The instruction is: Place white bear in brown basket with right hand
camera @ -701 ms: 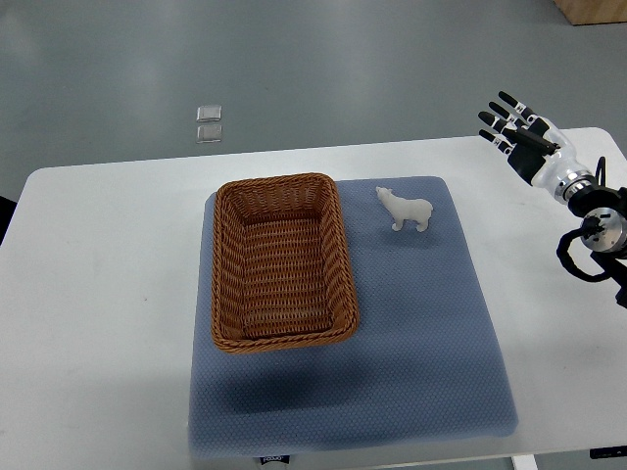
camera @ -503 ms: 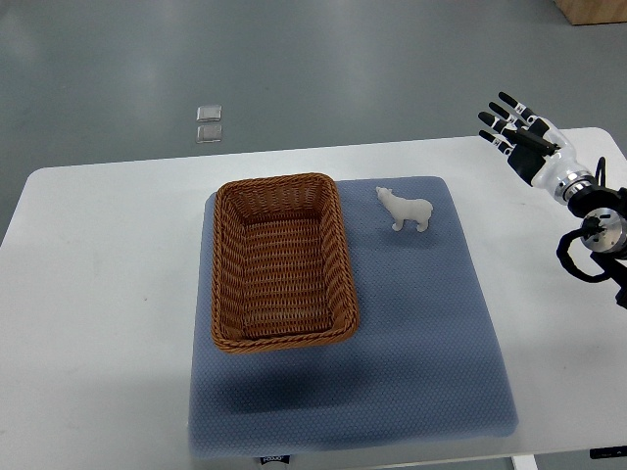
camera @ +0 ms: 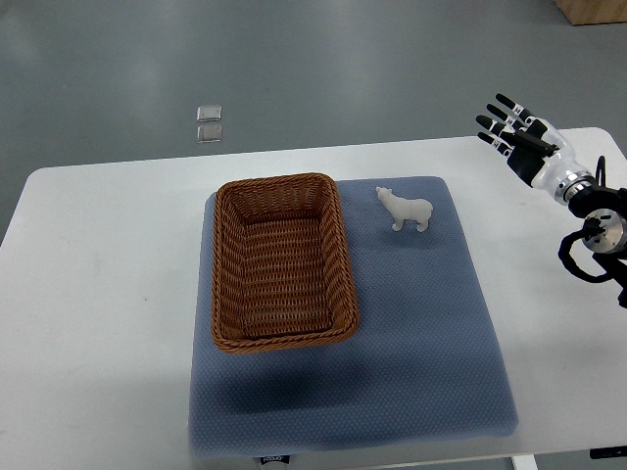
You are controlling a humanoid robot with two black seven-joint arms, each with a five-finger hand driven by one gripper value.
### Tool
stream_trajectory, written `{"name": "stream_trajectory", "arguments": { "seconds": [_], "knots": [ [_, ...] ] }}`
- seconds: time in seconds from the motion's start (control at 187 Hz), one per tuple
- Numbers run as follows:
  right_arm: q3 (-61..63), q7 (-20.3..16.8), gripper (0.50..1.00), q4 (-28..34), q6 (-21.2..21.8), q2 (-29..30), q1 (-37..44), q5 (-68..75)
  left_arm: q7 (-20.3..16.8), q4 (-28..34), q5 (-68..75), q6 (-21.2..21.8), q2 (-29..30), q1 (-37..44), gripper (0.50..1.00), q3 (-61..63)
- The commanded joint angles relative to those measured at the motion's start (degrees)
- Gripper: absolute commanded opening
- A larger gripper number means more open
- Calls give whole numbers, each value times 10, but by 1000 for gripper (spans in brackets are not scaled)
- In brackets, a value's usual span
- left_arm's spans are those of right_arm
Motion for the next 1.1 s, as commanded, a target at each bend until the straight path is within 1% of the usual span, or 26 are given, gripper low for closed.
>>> {"name": "stream_trajectory", "arguments": {
  "seconds": [0.0,0.299,1.096],
  "knots": [
    [2,0,926,0,0,1,1,-1,0,0,0,0,0,0,1000,0],
    [3,0,926,0,15,2,1,-1,0,0,0,0,0,0,1000,-1],
    [4,0,926,1,20,3,7,-25,0,0,0,0,0,0,1000,-1]
  ]
}}
